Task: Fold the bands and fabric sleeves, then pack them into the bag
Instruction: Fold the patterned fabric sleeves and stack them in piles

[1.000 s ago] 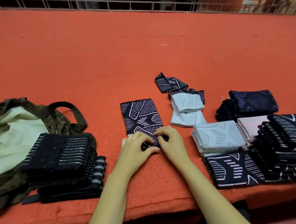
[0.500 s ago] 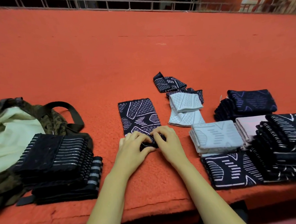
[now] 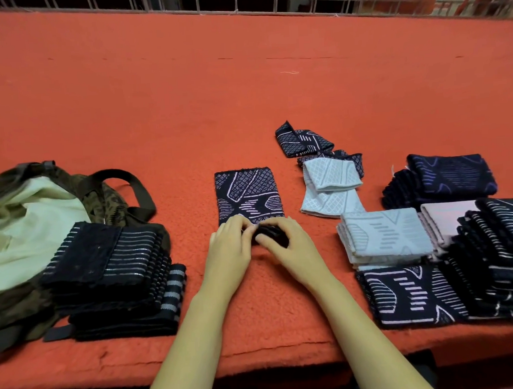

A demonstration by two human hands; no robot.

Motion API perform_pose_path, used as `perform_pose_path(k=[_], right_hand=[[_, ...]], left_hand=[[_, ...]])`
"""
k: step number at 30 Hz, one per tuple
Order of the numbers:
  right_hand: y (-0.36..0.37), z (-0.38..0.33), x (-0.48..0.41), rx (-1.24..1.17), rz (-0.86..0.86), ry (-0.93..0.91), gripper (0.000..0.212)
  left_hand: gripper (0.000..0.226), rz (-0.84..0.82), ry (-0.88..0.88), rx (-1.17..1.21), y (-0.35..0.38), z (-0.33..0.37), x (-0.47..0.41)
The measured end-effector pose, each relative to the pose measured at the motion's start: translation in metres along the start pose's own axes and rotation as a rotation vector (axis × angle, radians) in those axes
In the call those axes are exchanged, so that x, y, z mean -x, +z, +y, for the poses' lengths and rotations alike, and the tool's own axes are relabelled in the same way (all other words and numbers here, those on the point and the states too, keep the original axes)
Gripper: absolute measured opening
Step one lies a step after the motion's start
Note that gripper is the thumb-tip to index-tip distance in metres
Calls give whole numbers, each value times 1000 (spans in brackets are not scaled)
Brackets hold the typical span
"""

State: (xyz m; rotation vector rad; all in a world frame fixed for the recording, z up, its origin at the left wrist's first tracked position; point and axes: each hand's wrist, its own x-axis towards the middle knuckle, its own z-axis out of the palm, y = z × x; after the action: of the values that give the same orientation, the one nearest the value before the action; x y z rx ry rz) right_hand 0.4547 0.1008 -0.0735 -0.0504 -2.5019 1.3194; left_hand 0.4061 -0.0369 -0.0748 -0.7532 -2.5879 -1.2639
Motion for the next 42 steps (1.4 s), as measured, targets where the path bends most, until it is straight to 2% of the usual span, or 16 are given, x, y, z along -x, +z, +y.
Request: perform_pose_path(k=[3, 6, 10, 12, 16, 19, 23, 25, 28, 32, 36, 42], right_hand=[[-1, 3, -2, -38, 46, 19, 13], [-6, 0, 0, -148, 169, 74, 13], [-9, -3, 2, -226, 339, 113, 6], [-10, -4, 3, -264, 375, 128, 7], [-9, -7, 2, -294, 372, 128, 7], [-7, -5, 1, -246, 286, 169, 26], [-3, 4, -5, -74, 235, 213, 43], [-3, 3, -7, -23, 250, 209, 47], [-1, 2, -10, 76, 222, 167, 45], [2, 4, -20, 335, 93, 189, 40], [5, 2, -17, 393, 85, 208, 39], [7, 1, -15, 500, 106, 172, 44]], left_hand=[[21, 28, -1, 28, -3, 1, 0], [28, 30, -7, 97, -6, 1, 2], [11, 81, -124, 331, -12, -2, 0], [5, 85, -180, 366, -15, -2, -1], [12, 117, -200, 262, -13, 3, 1], [30, 183, -287, 201, -9, 1, -3], [25, 209, -380, 31, -4, 7, -11], [30, 224, -401, -59, -3, 12, -14], [30, 248, -344, -8, -5, 13, -13], [33, 108, -192, -59, 2, 5, -8], [48, -12, -218, -274, 7, 3, -10], [51, -24, -215, -480, 10, 0, -9]])
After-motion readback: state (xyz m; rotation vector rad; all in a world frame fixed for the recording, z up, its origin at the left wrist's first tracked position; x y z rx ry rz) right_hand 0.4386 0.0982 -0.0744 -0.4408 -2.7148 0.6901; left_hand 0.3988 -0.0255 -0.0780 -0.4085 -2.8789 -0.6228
